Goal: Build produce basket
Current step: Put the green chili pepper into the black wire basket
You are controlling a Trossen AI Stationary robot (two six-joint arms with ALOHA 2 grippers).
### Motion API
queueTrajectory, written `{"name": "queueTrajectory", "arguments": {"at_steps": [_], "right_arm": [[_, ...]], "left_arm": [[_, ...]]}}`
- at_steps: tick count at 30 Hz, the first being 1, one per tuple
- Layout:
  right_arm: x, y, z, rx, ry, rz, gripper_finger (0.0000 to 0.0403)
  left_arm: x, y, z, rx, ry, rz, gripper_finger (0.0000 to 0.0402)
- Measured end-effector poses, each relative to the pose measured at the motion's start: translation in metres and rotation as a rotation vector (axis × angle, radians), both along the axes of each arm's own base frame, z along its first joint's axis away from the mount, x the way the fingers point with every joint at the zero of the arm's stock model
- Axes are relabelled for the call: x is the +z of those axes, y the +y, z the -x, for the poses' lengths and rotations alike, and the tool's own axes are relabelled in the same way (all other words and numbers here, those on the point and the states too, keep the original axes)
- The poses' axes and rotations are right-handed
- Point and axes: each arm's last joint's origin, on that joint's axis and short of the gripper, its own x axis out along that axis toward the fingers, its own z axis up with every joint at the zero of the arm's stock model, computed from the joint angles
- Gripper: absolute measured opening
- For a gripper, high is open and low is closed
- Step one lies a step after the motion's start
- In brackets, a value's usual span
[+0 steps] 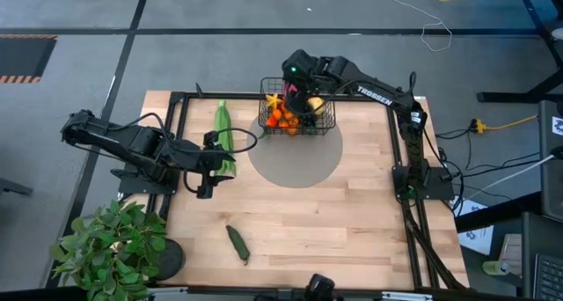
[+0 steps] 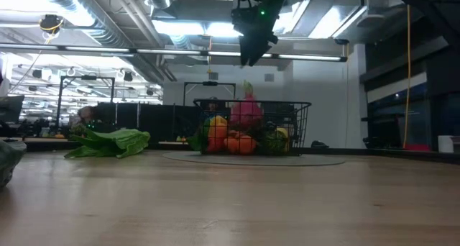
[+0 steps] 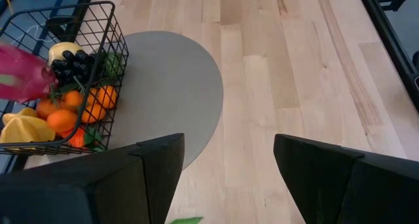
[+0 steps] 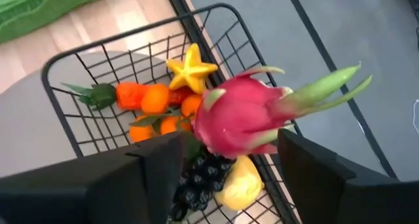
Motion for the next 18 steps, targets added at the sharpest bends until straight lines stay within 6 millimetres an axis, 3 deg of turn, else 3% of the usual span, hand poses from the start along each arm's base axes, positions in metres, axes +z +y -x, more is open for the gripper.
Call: {"name": "queueTrajectory", "arguments": {"at_steps": [11,18], "right_arm": [[-0.002,0.003,0.003,-0.147,-0.039,-0.086,0.0224],[-0.011,0.022,0.013,-0.225,0.101,-0.184,0.0223]], "left_arm": [[0.000,0.000,0.000,0.000,0.000,0.000,0.0226],[0.000,0.000,0.000,0.001,0.000,0.001,0.0226]]}}
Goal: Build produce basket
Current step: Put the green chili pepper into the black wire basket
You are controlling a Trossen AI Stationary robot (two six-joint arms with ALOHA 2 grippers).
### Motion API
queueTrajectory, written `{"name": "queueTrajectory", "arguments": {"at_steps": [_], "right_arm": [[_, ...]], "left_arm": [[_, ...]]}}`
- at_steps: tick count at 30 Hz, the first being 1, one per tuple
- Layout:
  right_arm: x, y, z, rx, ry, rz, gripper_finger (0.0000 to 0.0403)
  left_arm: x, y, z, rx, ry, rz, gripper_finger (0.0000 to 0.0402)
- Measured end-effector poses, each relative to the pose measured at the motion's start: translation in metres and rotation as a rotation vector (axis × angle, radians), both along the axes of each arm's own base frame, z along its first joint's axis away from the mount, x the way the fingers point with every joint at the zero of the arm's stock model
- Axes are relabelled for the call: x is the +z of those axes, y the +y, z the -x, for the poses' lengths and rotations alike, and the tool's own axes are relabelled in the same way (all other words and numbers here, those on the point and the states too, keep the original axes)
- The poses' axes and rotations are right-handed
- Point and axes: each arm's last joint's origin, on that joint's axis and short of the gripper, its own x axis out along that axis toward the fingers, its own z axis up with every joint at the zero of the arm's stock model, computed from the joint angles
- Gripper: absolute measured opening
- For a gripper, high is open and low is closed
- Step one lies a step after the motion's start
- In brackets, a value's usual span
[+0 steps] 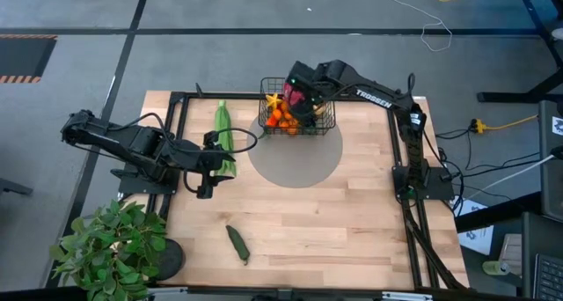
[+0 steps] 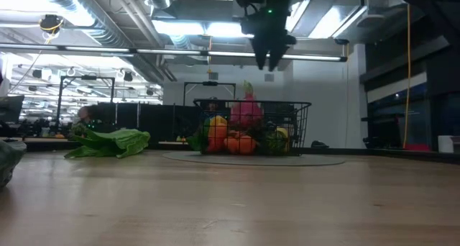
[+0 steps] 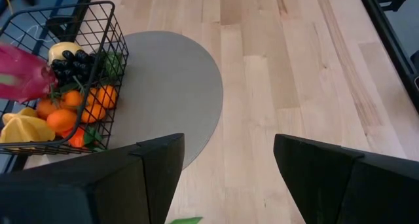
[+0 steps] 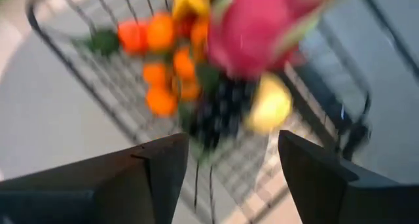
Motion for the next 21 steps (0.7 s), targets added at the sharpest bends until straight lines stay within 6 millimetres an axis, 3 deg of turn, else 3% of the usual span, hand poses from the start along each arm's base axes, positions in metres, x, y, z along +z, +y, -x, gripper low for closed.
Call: {"name": "queueTrajectory", "arguments": {"at_steps": [6,15,21], "right_arm": [[-0.006,0.042,0.006,-0.097,0.140,-0.097,0.0223],[-0.012,0.146,-0.006,0.257,0.178,-0.179,0.0223],[-0.032,0.209,0.000,0.385,0.273,-0.168,0.0223]], "left_arm": [[-0.001,0.000,-0.001,0.034,-0.002,0.051,0.0226],[-0.007,-0.003,-0.009,0.046,0.027,0.058,0.0226],[-0.016,-0.006,-0.021,0.047,0.074,0.043,0.0226]]}}
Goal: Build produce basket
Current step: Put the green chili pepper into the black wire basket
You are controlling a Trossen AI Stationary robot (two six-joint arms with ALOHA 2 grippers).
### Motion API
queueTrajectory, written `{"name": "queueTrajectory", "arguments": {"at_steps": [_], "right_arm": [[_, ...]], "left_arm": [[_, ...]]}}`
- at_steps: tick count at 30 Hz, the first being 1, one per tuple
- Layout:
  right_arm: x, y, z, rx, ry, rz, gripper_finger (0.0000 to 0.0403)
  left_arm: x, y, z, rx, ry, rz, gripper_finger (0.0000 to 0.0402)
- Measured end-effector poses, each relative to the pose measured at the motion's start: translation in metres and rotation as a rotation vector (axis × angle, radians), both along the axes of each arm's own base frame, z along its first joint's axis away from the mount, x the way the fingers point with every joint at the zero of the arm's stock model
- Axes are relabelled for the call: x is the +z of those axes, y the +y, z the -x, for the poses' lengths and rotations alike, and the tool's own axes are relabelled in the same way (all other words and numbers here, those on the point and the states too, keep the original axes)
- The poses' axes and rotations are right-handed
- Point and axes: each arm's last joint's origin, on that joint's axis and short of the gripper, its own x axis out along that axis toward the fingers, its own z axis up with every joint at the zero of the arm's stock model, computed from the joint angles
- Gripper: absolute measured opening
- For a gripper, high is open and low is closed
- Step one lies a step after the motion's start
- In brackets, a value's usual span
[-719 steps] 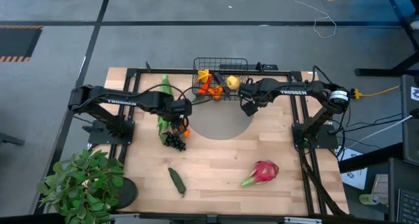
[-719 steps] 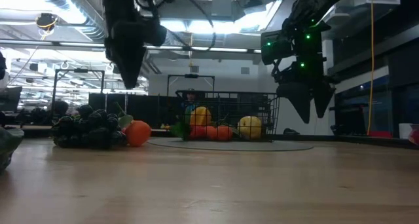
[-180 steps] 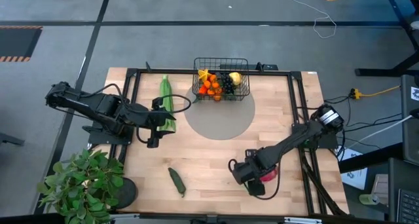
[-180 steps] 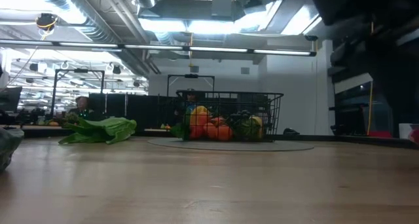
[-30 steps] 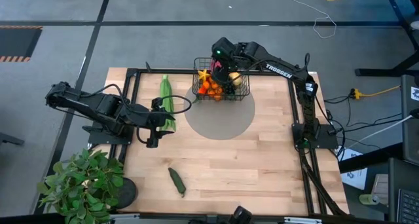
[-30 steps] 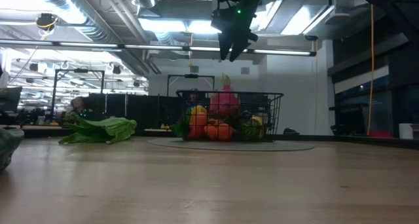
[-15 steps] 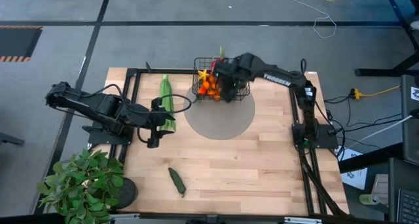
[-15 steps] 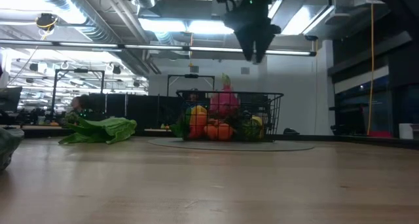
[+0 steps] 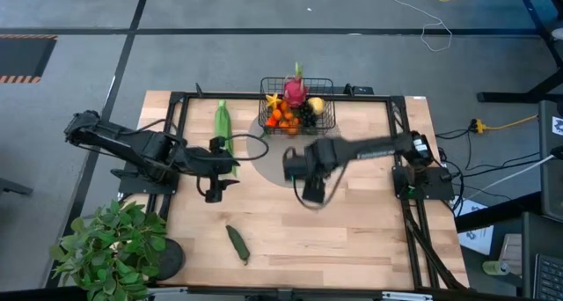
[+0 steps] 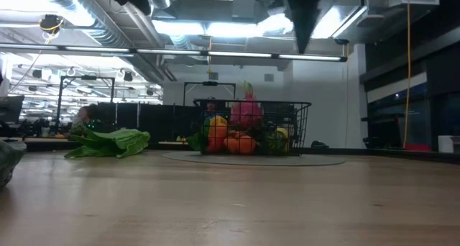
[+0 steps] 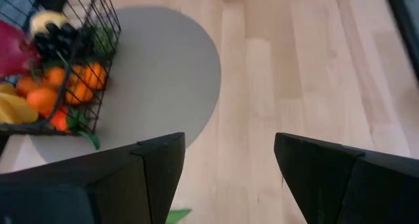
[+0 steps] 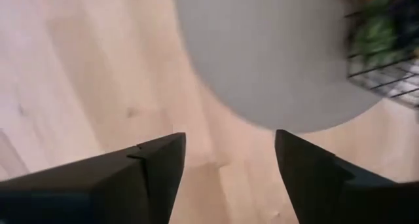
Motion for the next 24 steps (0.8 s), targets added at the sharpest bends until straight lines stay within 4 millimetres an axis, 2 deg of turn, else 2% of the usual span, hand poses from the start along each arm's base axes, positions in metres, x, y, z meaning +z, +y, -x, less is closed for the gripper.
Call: {"name": "queueTrajectory", "arguments": {"at_steps": [6,13,19,24], "right_arm": [[-0.024,0.051,0.016,-0.034,0.070,0.016,0.0223],[-0.048,0.096,0.039,-0.126,0.112,0.071,0.0223],[-0.074,0.119,0.052,-0.128,0.105,0.084,0.0223],[-0.091,0.125,0.057,-0.107,0.112,0.086,0.0223]], "left_arm": [[-0.014,-0.004,-0.015,0.000,0.065,-0.020,0.0226],[-0.031,-0.010,-0.033,0.000,0.132,-0.040,0.0226],[-0.051,-0.014,-0.051,0.048,0.186,-0.048,0.0226],[-0.069,-0.018,-0.064,0.057,0.246,-0.058,0.0226]]}}
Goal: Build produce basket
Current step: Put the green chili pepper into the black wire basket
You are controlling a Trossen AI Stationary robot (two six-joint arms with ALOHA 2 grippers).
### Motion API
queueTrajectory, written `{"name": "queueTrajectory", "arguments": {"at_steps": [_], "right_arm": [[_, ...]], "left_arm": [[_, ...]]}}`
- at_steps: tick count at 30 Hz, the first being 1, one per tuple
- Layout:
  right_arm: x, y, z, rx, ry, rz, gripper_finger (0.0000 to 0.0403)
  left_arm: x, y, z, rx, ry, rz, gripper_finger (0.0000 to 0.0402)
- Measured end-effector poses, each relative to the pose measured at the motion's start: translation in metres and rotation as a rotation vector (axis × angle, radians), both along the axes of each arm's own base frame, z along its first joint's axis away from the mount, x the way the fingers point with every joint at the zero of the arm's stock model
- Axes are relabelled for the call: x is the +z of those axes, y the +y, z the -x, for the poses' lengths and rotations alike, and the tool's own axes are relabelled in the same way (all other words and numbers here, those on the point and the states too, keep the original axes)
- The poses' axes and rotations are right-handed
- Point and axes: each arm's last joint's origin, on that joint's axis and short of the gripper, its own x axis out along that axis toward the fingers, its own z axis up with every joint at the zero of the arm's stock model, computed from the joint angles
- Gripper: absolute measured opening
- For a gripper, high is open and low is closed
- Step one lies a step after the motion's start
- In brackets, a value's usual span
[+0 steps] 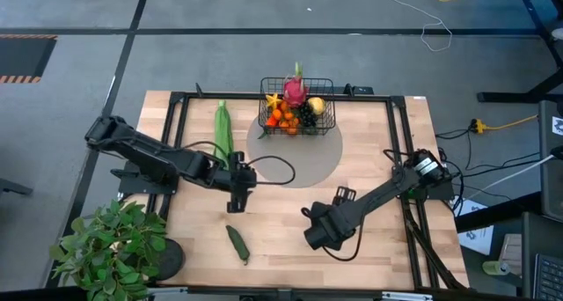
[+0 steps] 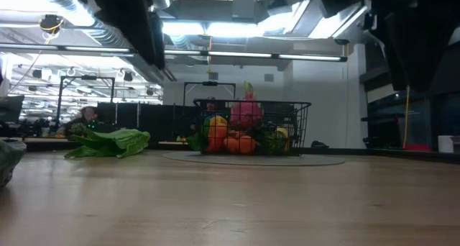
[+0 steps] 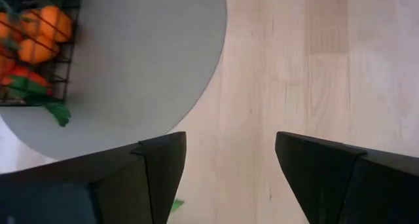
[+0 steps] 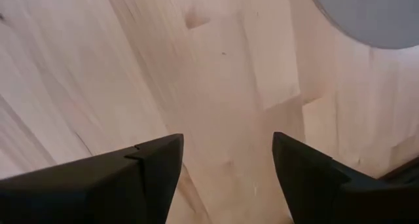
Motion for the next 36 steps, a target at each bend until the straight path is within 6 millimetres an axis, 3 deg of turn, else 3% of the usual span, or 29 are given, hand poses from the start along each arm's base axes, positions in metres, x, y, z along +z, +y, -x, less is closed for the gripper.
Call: {"name": "queueTrajectory", "arguments": {"at_steps": [6,16,23,29,36], "right_arm": [[-0.004,0.000,0.001,-0.012,0.008,-0.016,0.0223],[-0.002,0.001,-0.001,-0.009,-0.005,-0.027,0.0223],[-0.002,0.001,-0.001,-0.008,-0.011,-0.031,0.0223],[-0.002,0.002,-0.002,-0.008,-0.019,-0.035,0.0223],[-0.003,0.002,-0.003,-0.004,-0.026,-0.040,0.0223]], "left_arm": [[-0.024,-0.009,-0.013,-0.041,0.095,0.069,0.0226],[-0.032,-0.060,0.009,-0.365,0.374,0.585,0.0226],[-0.036,-0.087,0.022,-0.469,0.358,0.429,0.0226],[-0.037,-0.092,0.025,-0.430,0.315,0.298,0.0226],[-0.034,-0.094,0.021,-0.428,0.252,0.315,0.0226]]}}
